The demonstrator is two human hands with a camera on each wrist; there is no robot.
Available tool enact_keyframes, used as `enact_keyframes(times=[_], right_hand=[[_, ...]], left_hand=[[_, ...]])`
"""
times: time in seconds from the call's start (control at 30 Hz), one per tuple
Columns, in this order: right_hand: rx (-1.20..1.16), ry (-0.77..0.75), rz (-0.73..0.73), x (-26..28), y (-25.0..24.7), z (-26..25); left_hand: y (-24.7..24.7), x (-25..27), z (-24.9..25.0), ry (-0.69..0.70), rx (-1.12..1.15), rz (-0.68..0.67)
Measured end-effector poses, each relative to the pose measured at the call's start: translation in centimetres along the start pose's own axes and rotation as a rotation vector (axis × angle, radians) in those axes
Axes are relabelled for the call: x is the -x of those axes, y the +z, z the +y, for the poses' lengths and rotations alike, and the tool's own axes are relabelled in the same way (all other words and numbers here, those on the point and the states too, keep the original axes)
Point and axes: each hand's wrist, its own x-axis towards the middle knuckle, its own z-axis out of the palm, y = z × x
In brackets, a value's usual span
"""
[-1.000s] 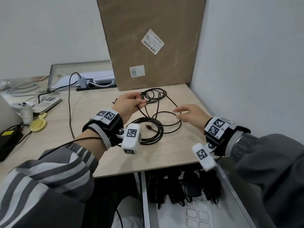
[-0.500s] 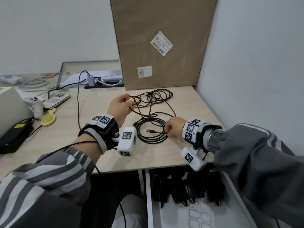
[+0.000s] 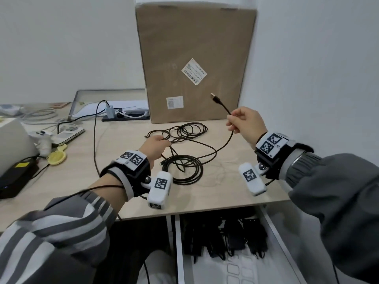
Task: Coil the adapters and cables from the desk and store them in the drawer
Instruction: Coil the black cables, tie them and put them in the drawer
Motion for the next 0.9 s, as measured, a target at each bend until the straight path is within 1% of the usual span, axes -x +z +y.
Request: enact_keyframes(times=[0.1, 0.2, 0.33, 0.4, 0.43, 0.47, 0.53, 0.6, 0.67, 0.73, 0.77, 0.8, 0.83, 0.9], right_hand=[[-0.078, -0.044, 0.053, 0.0, -0.8, -1.7], [-0.153, -0.07, 0.093, 0.1, -1.5, -3.2], [-0.151, -0.098, 0.063, 1.0, -1.8, -3.7], [-0.155, -0.098, 0.062, 1.5, -1.6, -3.4], [-0.162, -0.092, 0.066, 1.8, -1.6, -3.1], [-0.168, -0.085, 0.071, 2.0, -1.5, -2.9], [-0.175, -0.074, 0.09, 2.1, -1.6, -2.5], [-0.189, -0.067, 0.108, 2.2, -1.9, -2.2], [-0.216, -0.063, 0.139, 2.2, -2.4, -2.2], [-0.239, -0.067, 0.182, 2.1, -3.0, -2.0], [-0.235, -0.07, 0.203, 2.1, -3.4, -1.8], [-0.217, -0.066, 0.218, 2.0, -3.7, -1.4], [-0.187, -0.05, 0.221, 2.0, -4.0, -0.8], [-0.129, 0.023, 0.181, 2.0, -4.4, 0.7]], left_hand=[[0.1, 0.9, 0.9, 0.06, -0.097, 0.018], [0.6, 1.7, 1.5, 0.122, -0.131, 0.034], [2.0, 3.2, 1.5, 0.2, -0.19, -0.001], [3.1, 3.8, 1.1, 0.233, -0.288, -0.067], [3.7, 4.1, 0.7, 0.243, -0.35, -0.126], [4.3, 4.2, 0.3, 0.249, -0.431, -0.196], [5.4, 4.1, -0.6, 0.247, -0.665, -0.341], [6.2, 3.7, -1.3, 0.217, -0.838, -0.428], [6.7, 3.0, -1.7, 0.219, -0.915, -0.406], [6.8, 2.3, -1.9, 0.277, -0.967, -0.316], [6.8, 1.9, -1.8, 0.289, -0.923, -0.257], [6.6, 1.5, -1.7, 0.282, -0.808, -0.19], [6.4, 1.1, -1.5, 0.246, -0.609, -0.129], [5.7, 0.6, -0.6, 0.117, -0.064, -0.053]])
